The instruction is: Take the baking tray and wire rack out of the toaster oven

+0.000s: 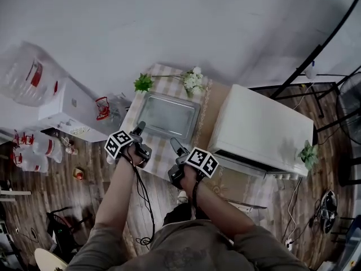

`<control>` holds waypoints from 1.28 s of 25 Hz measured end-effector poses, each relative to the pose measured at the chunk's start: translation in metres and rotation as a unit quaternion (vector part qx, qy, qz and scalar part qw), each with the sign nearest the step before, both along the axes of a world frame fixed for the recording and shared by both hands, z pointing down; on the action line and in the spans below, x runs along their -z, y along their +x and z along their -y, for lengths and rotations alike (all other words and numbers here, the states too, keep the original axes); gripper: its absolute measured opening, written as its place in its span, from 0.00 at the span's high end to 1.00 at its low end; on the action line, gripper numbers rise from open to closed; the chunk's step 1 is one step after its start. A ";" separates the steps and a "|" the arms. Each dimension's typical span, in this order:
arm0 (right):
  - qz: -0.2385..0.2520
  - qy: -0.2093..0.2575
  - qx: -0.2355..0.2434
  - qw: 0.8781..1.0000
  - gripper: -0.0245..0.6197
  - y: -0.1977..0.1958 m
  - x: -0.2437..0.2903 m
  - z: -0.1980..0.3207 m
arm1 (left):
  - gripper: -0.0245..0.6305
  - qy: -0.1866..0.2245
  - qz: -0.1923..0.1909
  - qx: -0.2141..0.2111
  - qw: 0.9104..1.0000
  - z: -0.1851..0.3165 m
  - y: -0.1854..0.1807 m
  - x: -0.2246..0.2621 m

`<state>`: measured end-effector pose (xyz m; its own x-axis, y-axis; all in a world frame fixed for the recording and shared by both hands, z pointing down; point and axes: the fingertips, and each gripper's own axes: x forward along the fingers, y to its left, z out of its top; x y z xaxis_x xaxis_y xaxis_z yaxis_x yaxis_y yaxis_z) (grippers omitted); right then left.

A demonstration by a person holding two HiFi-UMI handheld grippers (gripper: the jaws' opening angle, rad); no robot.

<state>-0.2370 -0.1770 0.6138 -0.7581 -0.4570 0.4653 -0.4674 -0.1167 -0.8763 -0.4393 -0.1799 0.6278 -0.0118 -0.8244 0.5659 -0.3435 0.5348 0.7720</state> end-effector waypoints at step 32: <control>0.038 0.071 -0.092 0.993 0.49 0.271 0.087 -0.090 | 0.38 0.130 -0.096 -0.138 0.977 -0.101 0.254 0.096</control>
<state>0.0343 -0.0867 0.5272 -0.6857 -0.6477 0.3321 -0.3823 -0.0678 -0.9215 -0.1851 -0.0790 0.5315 0.3172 -0.8972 0.3072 -0.2824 0.2199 0.9338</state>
